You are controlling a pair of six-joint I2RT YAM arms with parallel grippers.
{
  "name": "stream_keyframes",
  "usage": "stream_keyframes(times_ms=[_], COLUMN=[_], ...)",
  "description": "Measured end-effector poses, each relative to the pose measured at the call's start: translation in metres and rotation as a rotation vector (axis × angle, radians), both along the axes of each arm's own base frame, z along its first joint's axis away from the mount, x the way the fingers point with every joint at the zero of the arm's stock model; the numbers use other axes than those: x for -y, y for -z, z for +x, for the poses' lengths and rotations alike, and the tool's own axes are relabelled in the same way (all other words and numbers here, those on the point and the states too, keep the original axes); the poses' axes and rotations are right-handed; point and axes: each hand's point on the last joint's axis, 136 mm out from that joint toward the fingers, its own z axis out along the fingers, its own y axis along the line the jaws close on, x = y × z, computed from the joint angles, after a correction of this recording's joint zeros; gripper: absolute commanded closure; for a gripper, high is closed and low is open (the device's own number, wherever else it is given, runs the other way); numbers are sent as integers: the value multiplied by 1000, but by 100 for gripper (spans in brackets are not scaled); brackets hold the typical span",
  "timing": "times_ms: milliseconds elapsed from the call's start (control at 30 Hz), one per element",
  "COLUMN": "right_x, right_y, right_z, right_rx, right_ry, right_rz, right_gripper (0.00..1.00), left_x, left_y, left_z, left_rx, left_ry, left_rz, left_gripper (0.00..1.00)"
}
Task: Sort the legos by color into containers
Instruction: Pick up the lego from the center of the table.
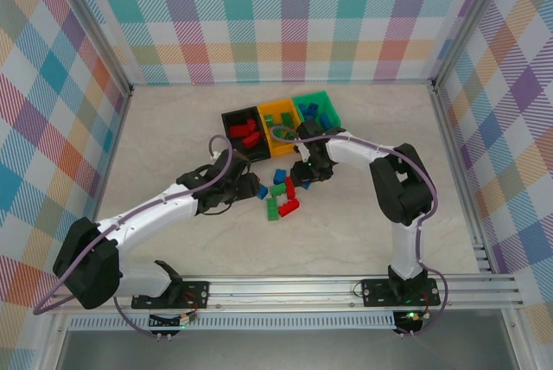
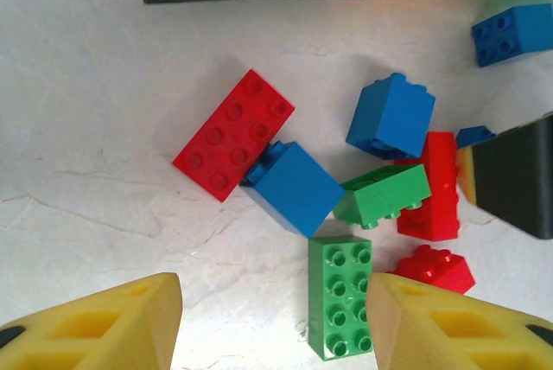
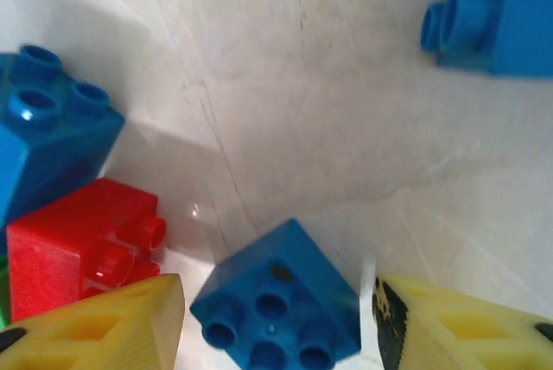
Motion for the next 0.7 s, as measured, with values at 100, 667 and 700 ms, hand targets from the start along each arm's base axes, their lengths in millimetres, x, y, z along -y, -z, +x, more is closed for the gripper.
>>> stream_keyframes(times_ms=[100,667,700], right_x=[1,5,5], right_y=[0,6,6], right_z=[5,3,1], right_rx=[33,84,85], right_ry=[-8,-37,-38], right_rz=[-22,-76,-74], right_gripper=[39,54,57], left_x=[0,-5,-5], left_y=[5,10,10], left_z=[-2,-8,-8], left_rx=[-1,2,3], left_ry=[-3,-16,-16], left_rz=[0,-5,-6], left_gripper=[42,42,42])
